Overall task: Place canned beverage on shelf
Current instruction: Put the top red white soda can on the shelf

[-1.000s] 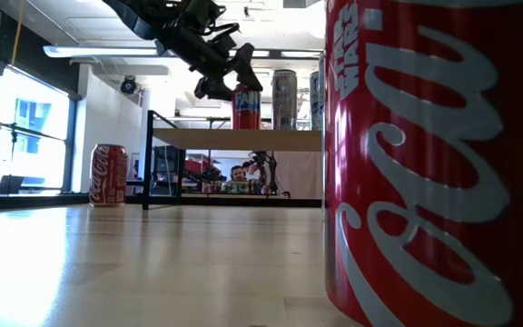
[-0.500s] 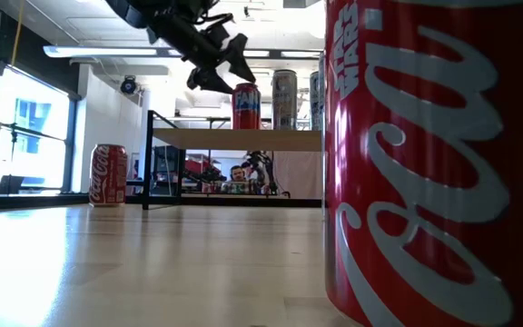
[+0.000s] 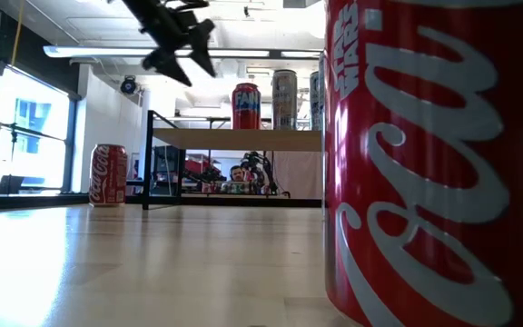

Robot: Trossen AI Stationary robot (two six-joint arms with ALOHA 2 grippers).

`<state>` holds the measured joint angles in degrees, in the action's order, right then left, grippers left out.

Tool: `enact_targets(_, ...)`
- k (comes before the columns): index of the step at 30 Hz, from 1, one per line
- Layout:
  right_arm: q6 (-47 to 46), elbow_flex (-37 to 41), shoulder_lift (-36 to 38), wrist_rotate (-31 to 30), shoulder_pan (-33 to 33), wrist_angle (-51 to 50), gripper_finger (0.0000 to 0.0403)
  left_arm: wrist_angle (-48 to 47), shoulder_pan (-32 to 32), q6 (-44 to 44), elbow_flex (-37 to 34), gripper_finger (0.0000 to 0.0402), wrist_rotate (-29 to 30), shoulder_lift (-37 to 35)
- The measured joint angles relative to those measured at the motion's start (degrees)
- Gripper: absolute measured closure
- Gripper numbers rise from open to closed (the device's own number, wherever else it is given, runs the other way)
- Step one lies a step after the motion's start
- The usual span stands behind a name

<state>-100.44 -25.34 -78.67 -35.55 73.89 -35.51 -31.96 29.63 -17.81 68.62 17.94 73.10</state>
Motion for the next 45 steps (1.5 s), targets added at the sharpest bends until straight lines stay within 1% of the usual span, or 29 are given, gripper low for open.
enact_targets(3, 0.0, 0.0, 0.0, 0.0, 0.0, 0.0, 0.0064, -9.4, -1.3, -5.7, 0.0, 0.0073, 2.0, -1.7)
enact_targets(8, 0.0, 0.0, 0.0, 0.0, 0.0, 0.0, 0.0064, -23.0, -3.3, -17.7, 0.0, 0.0073, 3.3, -2.0)
enact_targets(11, 0.0, 0.0, 0.0, 0.0, 0.0, 0.0, 0.0064, -28.1, -4.2, -23.6, 0.0, 0.0073, 5.5, -2.0)
enact_targets(14, 0.0, 0.0, 0.0, 0.0, 0.0, 0.0, 0.0064, -32.7, -5.1, -28.6, -0.1, 0.0073, 9.4, -1.7)
enact_targets(16, 0.0, 0.0, 0.0, 0.0, 0.0, 0.0, 0.0064, -34.6, -5.1, -31.7, -0.4, 0.0073, 10.4, -1.8)
enact_targets(22, 0.0, 0.0, 0.0, 0.0, 0.0, 0.0, 0.0064, -35.3, -4.4, -37.4, -3.4, 0.0073, 11.2, -1.7)
enact_targets(25, 0.0, 0.0, 0.0, 0.0, 0.0, 0.0, 0.0064, -34.7, -3.5, -38.6, -3.5, 0.0073, 11.4, -1.6)
enact_targets(28, 0.0, 0.0, 0.0, 0.0, 0.0, 0.0, 0.0064, -31.3, -3.3, -38.2, -3.6, 0.0073, 10.7, -2.6)
enact_targets(31, 0.0, 0.0, 0.0, 0.0, 0.0, 0.0, 0.0064, -27.3, -3.3, -35.9, -3.5, 0.0073, 11.1, -4.8)
enact_targets(34, 0.0, 0.0, 0.0, 0.0, 0.0, 0.0, 0.0064, -27.5, -2.7, -35.7, -3.5, 0.0073, 12.1, -5.3)
enact_targets(37, 0.0, 0.0, 0.0, 0.0, 0.0, 0.0, 0.0064, -29.8, -0.9, -36.0, -3.5, 0.0073, 12.1, -5.1)
enact_targets(41, 0.0, 0.0, 0.0, 0.0, 0.0, 0.0, 0.0064, -29.9, 2.2, -34.9, -3.5, 0.0073, 10.6, -3.5)
enact_targets(45, 0.0, 0.0, 0.0, 0.0, 0.0, 0.0, 0.0064, -29.4, 6.8, -32.4, -3.5, 0.0073, 5.0, -1.4)
